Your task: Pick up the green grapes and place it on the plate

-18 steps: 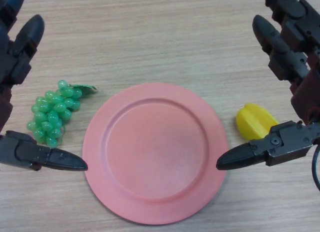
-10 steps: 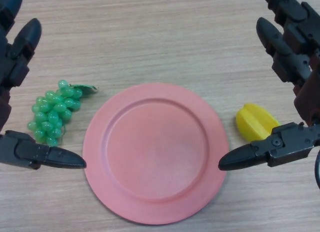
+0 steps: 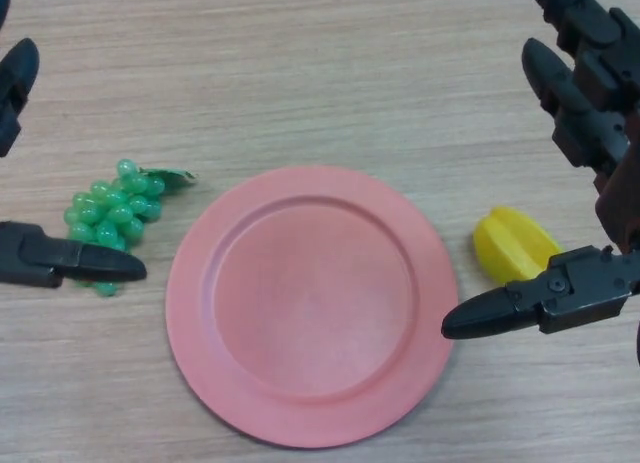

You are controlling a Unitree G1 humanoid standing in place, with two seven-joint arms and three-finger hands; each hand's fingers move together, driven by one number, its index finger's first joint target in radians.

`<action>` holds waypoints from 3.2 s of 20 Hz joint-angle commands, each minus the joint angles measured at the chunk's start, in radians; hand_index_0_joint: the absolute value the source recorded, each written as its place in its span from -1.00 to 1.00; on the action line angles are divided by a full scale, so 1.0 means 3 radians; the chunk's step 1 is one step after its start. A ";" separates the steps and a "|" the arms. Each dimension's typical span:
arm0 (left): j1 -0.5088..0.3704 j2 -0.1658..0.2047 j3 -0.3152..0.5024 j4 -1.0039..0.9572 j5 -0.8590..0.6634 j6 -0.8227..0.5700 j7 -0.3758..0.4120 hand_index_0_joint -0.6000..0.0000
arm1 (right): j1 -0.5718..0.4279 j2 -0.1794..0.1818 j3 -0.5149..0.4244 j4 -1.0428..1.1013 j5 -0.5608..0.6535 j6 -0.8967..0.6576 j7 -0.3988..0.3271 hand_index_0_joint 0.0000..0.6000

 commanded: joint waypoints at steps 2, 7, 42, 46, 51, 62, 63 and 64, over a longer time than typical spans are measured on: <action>-0.0277 0.0273 0.0063 0.0311 0.0369 -0.0720 0.0085 1.00 | -0.0015 -0.0131 -0.0221 -0.0173 0.0066 -0.0577 -0.0101 -1.00; -0.0471 0.0373 -0.0063 0.1062 0.0810 -0.1135 0.0136 1.00 | 0.0040 -0.0078 -0.0284 -0.0173 -0.0012 -0.0589 -0.0017 -1.00; -0.0752 0.0199 -0.0511 0.3201 0.1243 -0.2379 0.0886 -1.00 | 0.0214 -0.0080 -0.0544 -0.0173 0.0152 -0.0634 0.0015 -1.00; -0.0629 0.0233 -0.0392 0.3015 0.0941 -0.2340 0.0898 -1.00 | 0.0260 -0.0167 -0.0499 -0.0173 0.0223 -0.0696 -0.0097 -1.00; -0.0302 0.0247 -0.0103 0.1826 0.0750 -0.2265 0.0985 -1.00 | 0.0289 -0.0335 -0.0454 -0.0173 0.0376 -0.0797 -0.0281 -1.00; 0.0165 -0.0053 -0.0219 -0.0911 -0.0620 0.0224 -0.0129 -1.00 | 0.0177 -0.0462 -0.0280 -0.0173 0.0420 -0.0764 -0.0469 -1.00; 0.0131 -0.0106 -0.0128 -0.1010 -0.0772 0.0408 -0.0173 -1.00 | 0.0190 -0.0481 -0.0281 -0.0173 0.0416 -0.0779 -0.0453 -1.00; 0.0112 -0.0124 -0.0110 -0.1013 -0.0816 0.0390 -0.0160 -1.00 | 0.0197 -0.0494 -0.0275 -0.0173 0.0404 -0.0797 -0.0448 -1.00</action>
